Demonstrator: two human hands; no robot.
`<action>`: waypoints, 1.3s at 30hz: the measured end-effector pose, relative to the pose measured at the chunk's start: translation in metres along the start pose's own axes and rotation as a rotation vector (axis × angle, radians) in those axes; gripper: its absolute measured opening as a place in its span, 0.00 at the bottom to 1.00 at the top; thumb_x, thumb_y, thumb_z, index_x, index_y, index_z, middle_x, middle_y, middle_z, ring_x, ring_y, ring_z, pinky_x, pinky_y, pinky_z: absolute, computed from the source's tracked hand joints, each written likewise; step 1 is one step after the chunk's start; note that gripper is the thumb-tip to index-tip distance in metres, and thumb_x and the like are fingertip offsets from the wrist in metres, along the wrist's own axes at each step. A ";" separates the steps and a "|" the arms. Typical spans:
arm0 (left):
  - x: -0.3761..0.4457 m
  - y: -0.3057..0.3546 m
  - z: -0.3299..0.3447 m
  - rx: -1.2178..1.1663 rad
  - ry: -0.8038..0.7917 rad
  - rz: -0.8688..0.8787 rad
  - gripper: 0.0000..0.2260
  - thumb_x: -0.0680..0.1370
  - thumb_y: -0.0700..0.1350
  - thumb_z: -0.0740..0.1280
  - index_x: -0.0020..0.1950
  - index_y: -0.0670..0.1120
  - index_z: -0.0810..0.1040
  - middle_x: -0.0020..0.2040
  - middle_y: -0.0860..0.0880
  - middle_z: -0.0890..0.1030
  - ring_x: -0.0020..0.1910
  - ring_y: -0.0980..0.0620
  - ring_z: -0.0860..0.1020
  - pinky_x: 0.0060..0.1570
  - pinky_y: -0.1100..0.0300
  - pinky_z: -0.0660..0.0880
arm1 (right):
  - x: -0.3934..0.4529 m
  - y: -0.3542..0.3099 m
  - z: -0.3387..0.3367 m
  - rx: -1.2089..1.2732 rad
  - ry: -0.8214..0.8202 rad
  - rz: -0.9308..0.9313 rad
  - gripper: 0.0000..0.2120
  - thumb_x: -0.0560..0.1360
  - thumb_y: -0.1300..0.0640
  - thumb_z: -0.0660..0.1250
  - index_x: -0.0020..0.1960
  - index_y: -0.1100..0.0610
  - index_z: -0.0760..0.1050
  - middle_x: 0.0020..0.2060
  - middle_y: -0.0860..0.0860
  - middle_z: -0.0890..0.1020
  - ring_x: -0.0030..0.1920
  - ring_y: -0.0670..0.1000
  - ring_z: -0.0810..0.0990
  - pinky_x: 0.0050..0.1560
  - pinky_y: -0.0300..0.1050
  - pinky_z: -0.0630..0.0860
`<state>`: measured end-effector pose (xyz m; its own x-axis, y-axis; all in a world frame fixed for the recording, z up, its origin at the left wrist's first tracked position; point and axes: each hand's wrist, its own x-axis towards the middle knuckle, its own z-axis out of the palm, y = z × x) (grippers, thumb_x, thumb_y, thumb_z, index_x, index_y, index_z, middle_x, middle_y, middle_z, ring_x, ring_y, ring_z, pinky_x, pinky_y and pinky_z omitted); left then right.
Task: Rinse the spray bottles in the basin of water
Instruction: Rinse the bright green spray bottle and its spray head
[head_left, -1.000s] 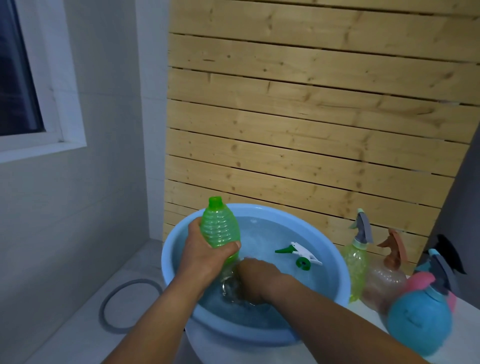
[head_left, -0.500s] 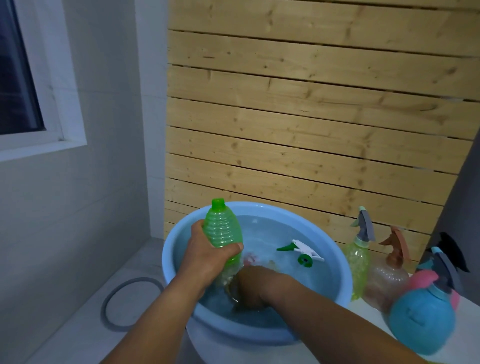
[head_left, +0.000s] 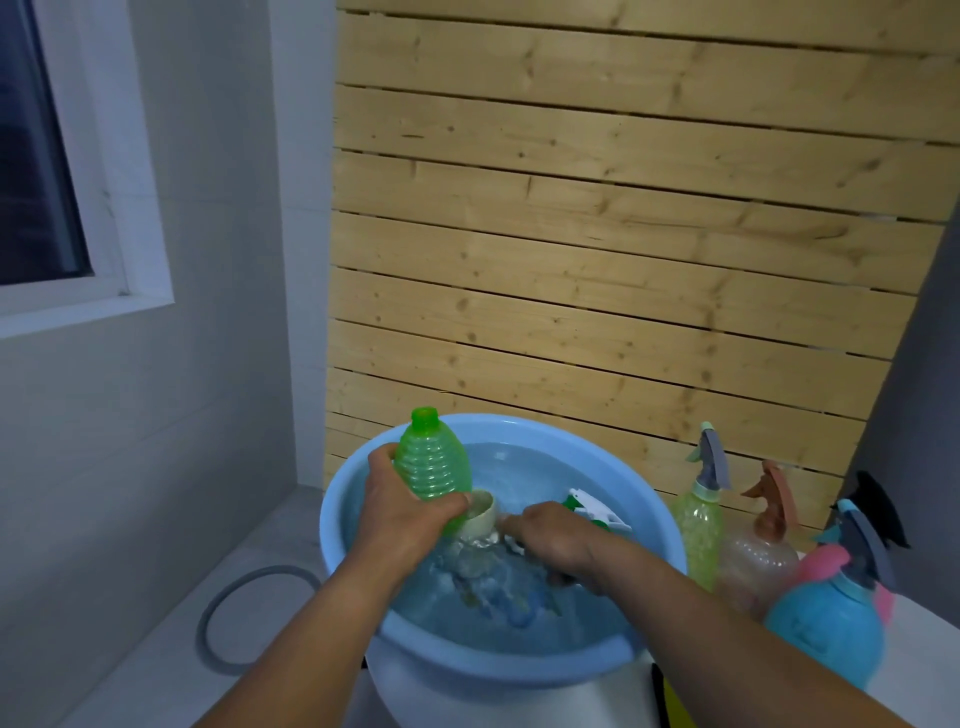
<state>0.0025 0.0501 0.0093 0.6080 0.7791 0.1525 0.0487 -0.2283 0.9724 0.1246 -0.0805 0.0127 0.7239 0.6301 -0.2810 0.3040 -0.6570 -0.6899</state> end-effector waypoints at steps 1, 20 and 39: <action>-0.001 0.001 0.000 0.015 -0.004 -0.005 0.39 0.54 0.54 0.76 0.60 0.54 0.62 0.53 0.51 0.77 0.50 0.51 0.79 0.47 0.55 0.76 | 0.000 0.004 0.000 0.060 0.057 0.024 0.16 0.77 0.46 0.62 0.38 0.55 0.71 0.32 0.52 0.70 0.27 0.51 0.68 0.24 0.36 0.64; -0.007 -0.001 0.002 0.510 -0.125 0.061 0.32 0.61 0.52 0.80 0.57 0.49 0.66 0.53 0.49 0.75 0.51 0.45 0.78 0.49 0.51 0.76 | -0.005 0.015 -0.006 0.169 0.730 -0.060 0.24 0.73 0.39 0.66 0.30 0.55 0.64 0.23 0.47 0.71 0.28 0.49 0.71 0.30 0.45 0.63; -0.004 -0.005 0.001 0.600 -0.140 0.021 0.34 0.62 0.58 0.78 0.59 0.51 0.64 0.55 0.51 0.74 0.55 0.44 0.78 0.54 0.51 0.74 | -0.025 -0.034 -0.044 0.144 0.788 -0.234 0.22 0.72 0.41 0.69 0.30 0.56 0.70 0.22 0.47 0.71 0.27 0.49 0.68 0.31 0.43 0.64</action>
<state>0.0007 0.0474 0.0036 0.7100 0.6962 0.1059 0.4483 -0.5628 0.6945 0.1236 -0.0917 0.0727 0.8896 0.2342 0.3922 0.4568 -0.4521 -0.7661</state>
